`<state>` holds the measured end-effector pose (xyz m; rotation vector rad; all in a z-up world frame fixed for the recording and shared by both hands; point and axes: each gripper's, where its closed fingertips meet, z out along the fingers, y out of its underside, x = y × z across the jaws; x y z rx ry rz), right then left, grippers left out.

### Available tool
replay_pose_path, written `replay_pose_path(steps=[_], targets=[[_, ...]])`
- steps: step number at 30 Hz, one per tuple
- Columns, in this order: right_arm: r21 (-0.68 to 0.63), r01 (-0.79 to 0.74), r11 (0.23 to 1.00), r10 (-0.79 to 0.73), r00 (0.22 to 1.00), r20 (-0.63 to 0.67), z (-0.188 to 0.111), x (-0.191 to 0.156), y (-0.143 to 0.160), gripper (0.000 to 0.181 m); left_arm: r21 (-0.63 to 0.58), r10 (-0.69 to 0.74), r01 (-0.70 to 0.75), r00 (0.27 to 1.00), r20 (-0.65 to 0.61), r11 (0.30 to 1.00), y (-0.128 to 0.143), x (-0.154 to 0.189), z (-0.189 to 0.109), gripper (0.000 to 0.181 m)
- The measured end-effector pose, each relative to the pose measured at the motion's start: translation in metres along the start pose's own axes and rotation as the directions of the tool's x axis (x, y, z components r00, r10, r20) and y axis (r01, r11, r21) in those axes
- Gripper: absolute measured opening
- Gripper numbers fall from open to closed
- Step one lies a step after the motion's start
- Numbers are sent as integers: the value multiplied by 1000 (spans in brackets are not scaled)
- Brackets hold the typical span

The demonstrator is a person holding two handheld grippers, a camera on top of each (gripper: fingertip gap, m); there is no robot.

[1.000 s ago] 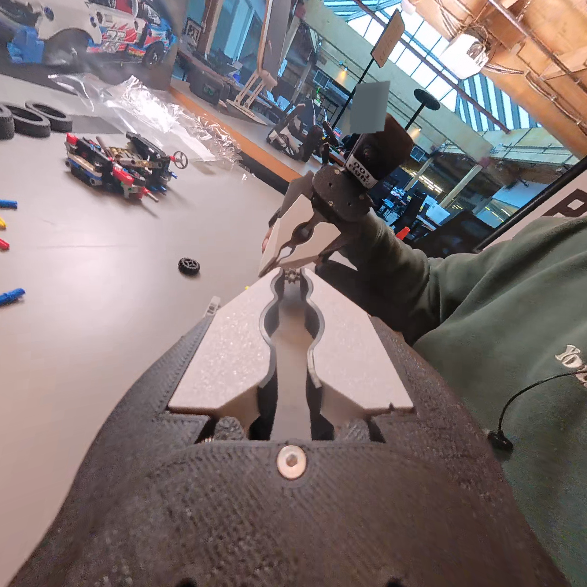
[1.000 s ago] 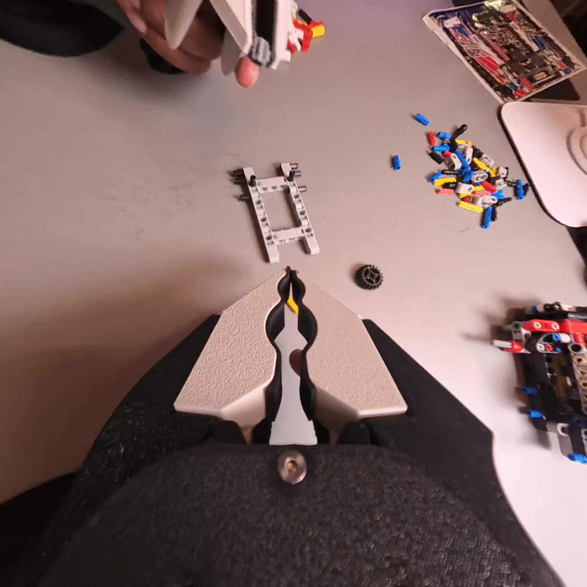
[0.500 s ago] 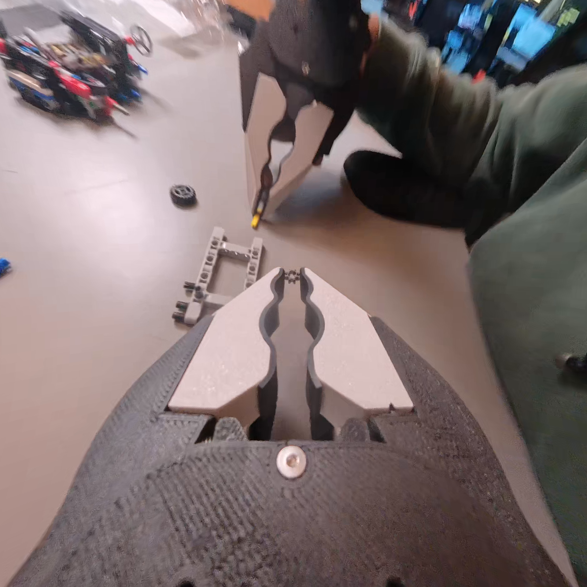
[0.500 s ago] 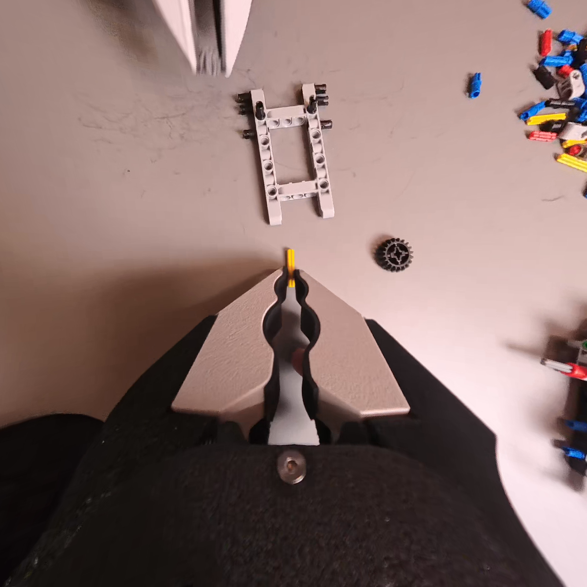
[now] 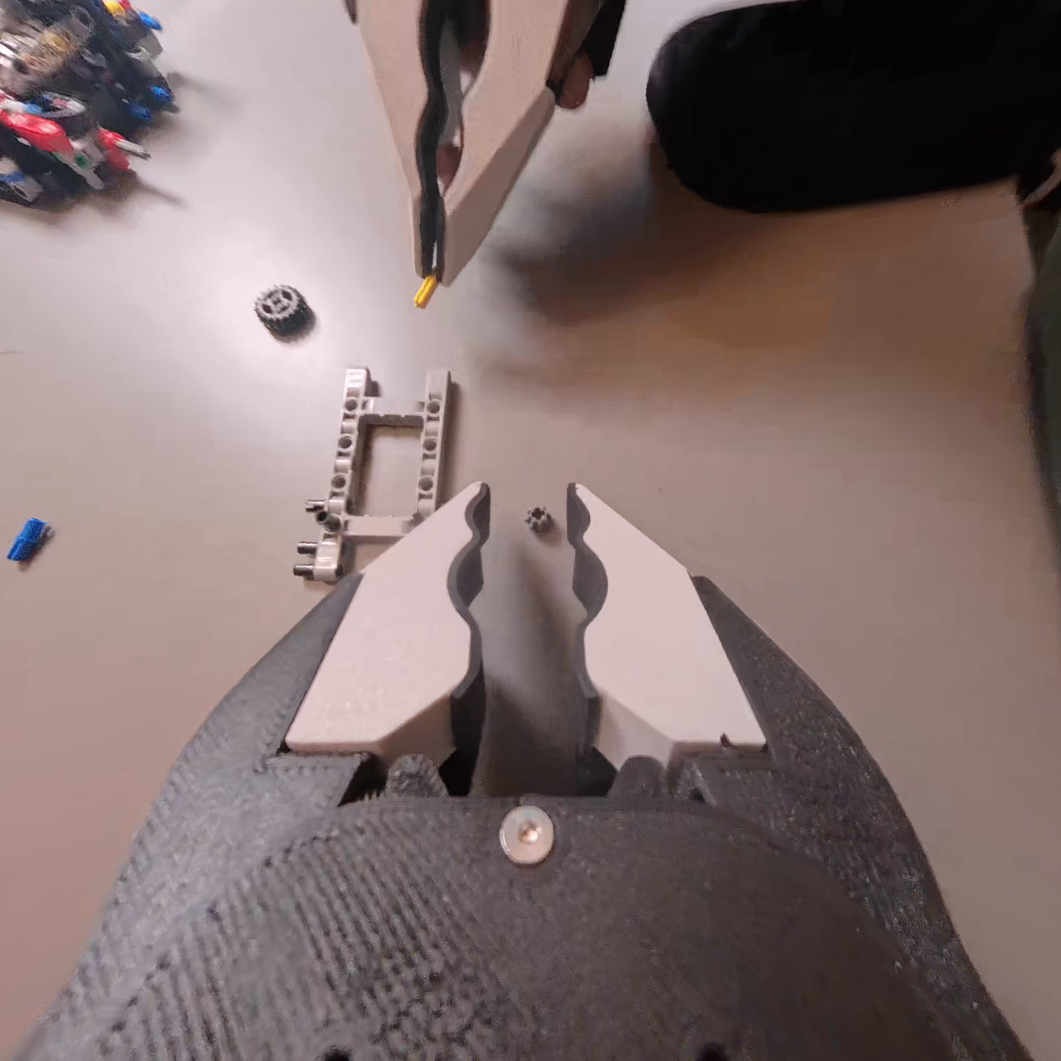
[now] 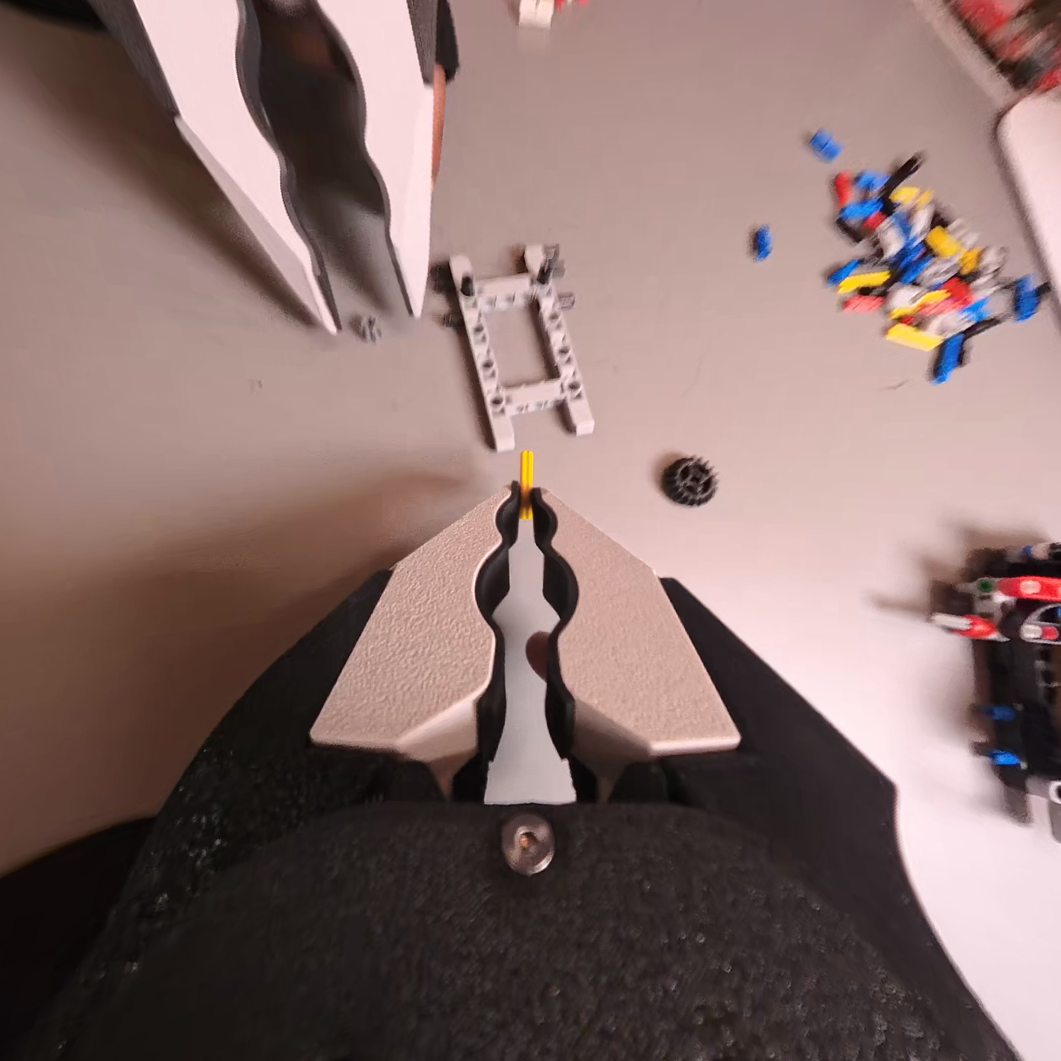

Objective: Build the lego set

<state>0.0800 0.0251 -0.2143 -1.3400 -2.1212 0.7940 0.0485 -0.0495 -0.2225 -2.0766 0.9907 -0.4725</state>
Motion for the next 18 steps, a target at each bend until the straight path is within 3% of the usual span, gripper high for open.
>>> replay_pose_path(steps=[1, 3, 6, 11, 13, 18], targets=[[53, 4, 999, -3, 1000, -23, -4, 2, -10, 3, 53, -41, 41, 999, -7, 998, -8, -3, -5, 26], [160, 29, 987, -17, 997, -74, -13, 2, -31, 3, 176, -156, 163, 986, -52, 971, -25, -9, -17, 25], [255, 109, 961, -66, 983, -172, -22, -2, -56, 2, 331, -326, 377, 924, -200, 865, -50, -16, -37, 23], [311, 238, 920, -156, 951, -268, -23, -19, -82, 2, 413, -434, 544, 837, -333, 730, -64, -23, -48, 22], [287, 297, 911, -205, 928, -310, -20, -23, -87, 2, 412, -437, 574, 814, -382, 708, -68, -19, -49, 20], [212, 388, 897, -300, 887, -352, -10, -32, -89, 2, 395, -416, 550, 828, -376, 736, -68, -11, -43, 12]])
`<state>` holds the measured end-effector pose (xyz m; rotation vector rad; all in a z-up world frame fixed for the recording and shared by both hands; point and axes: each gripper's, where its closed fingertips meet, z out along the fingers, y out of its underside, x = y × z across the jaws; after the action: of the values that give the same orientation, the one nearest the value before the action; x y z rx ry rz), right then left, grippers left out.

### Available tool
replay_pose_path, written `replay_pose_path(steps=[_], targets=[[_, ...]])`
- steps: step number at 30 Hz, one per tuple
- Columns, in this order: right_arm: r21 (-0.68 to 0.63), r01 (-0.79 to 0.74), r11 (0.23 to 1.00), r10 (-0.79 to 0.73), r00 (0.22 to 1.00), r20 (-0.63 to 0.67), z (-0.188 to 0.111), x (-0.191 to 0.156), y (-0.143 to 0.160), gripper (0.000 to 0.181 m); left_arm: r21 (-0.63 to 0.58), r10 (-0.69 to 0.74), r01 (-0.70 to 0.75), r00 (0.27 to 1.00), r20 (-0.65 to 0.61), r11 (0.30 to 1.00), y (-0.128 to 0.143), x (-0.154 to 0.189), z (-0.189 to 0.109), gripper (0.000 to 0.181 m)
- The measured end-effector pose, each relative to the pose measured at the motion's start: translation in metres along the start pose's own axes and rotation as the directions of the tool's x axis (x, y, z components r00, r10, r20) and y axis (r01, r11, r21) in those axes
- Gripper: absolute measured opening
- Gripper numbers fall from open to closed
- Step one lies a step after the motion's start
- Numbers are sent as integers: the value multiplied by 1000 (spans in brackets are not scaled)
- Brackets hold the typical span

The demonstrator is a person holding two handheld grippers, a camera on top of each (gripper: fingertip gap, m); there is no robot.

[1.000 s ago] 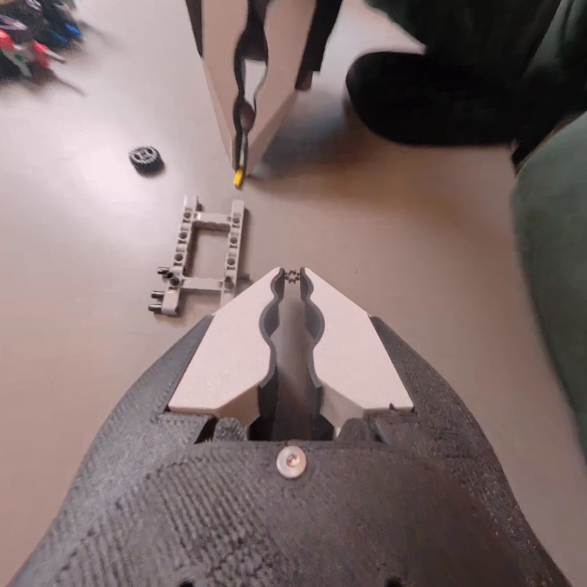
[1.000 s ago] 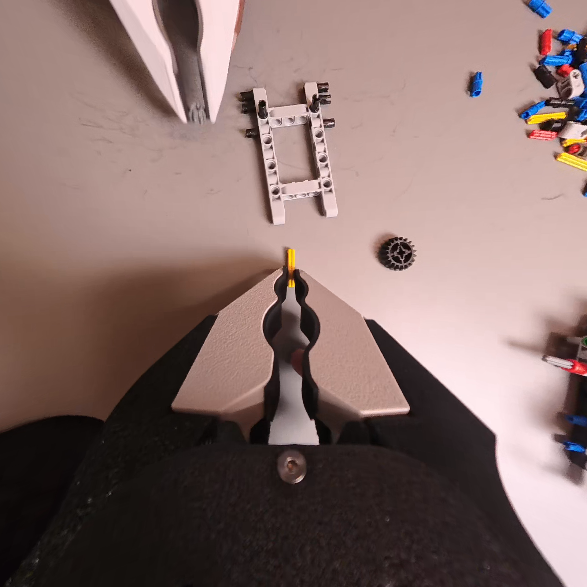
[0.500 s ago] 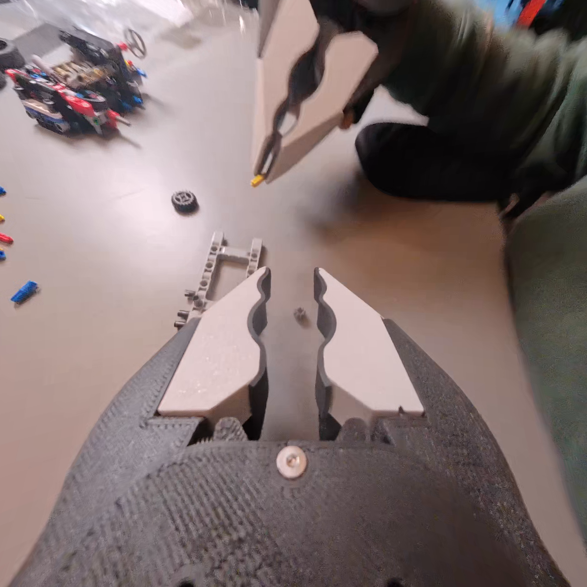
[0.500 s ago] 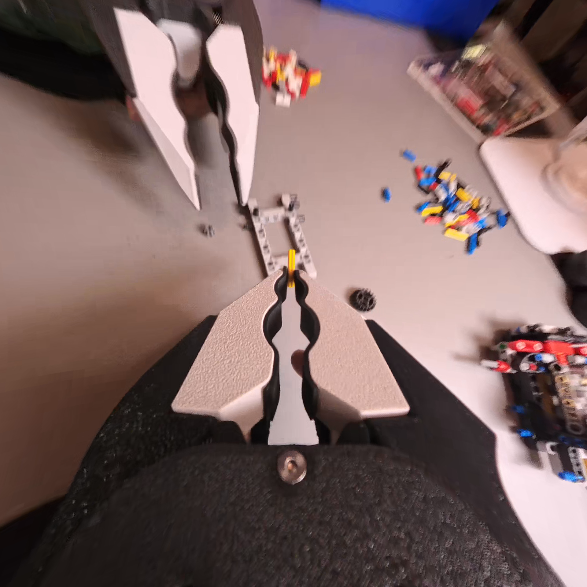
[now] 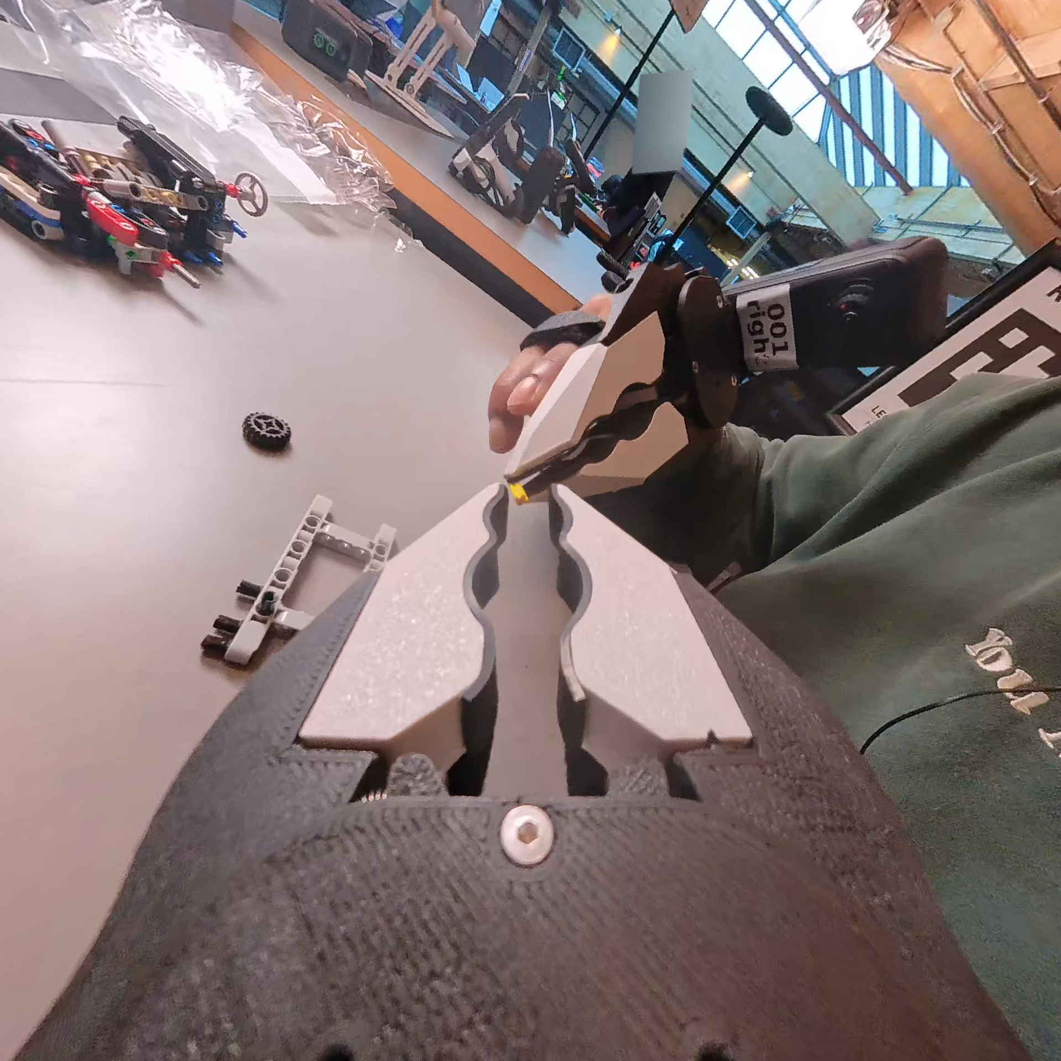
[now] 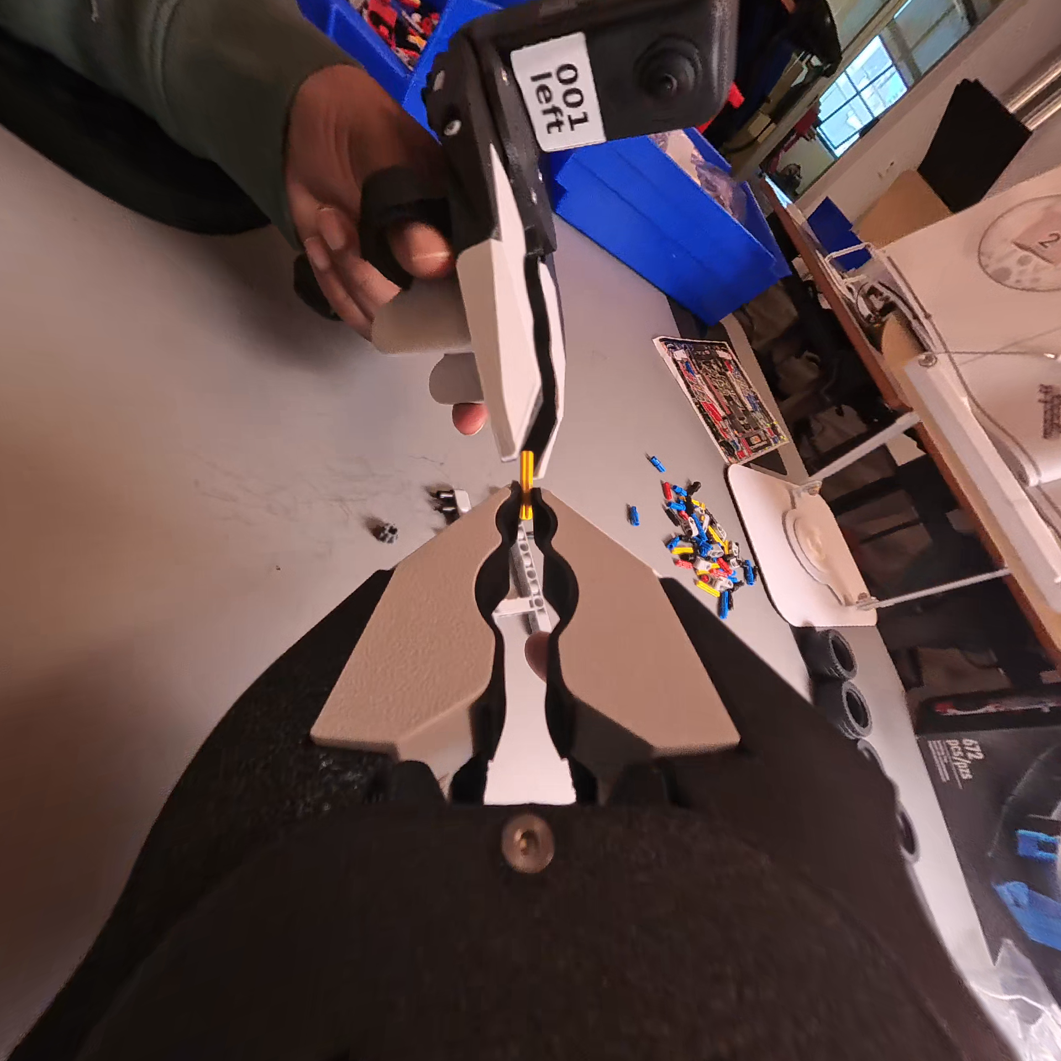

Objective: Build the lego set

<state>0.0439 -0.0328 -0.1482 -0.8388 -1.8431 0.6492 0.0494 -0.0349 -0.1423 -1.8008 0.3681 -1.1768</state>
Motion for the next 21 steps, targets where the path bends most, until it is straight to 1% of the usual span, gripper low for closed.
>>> replay_pose_path(steps=[2, 5, 7, 10, 13, 17, 21], targets=[[0, 23, 1000, -23, 1000, -2, 1, -2, -2, 2, -16, 12, -12, 1000, 13, 1000, 3, -2, 0, 3], [27, 17, 999, -17, 1000, -9, -1, -2, -7, 2, -2, 14, -14, 1000, -10, 1000, 0, 1, -1, 2], [99, -55, 994, 55, 998, 11, -5, 0, -15, 2, 28, -10, 12, 998, -65, 1000, -5, 8, -3, 2], [233, -194, 953, 182, 981, 70, -13, 4, -29, 3, 81, -99, 116, 977, -189, 990, -13, 19, -6, 2], [290, -261, 921, 236, 965, 119, -17, 4, -34, 9, 109, -169, 205, 946, -276, 973, -19, 25, -9, 1], [328, -284, 901, 258, 959, 121, -19, 7, -39, 3, 112, -185, 229, 932, -311, 967, -21, 30, -10, 1], [341, -285, 896, 259, 958, 122, -20, 7, -42, 3, 110, -208, 257, 920, -334, 960, -22, 32, -10, 1]])
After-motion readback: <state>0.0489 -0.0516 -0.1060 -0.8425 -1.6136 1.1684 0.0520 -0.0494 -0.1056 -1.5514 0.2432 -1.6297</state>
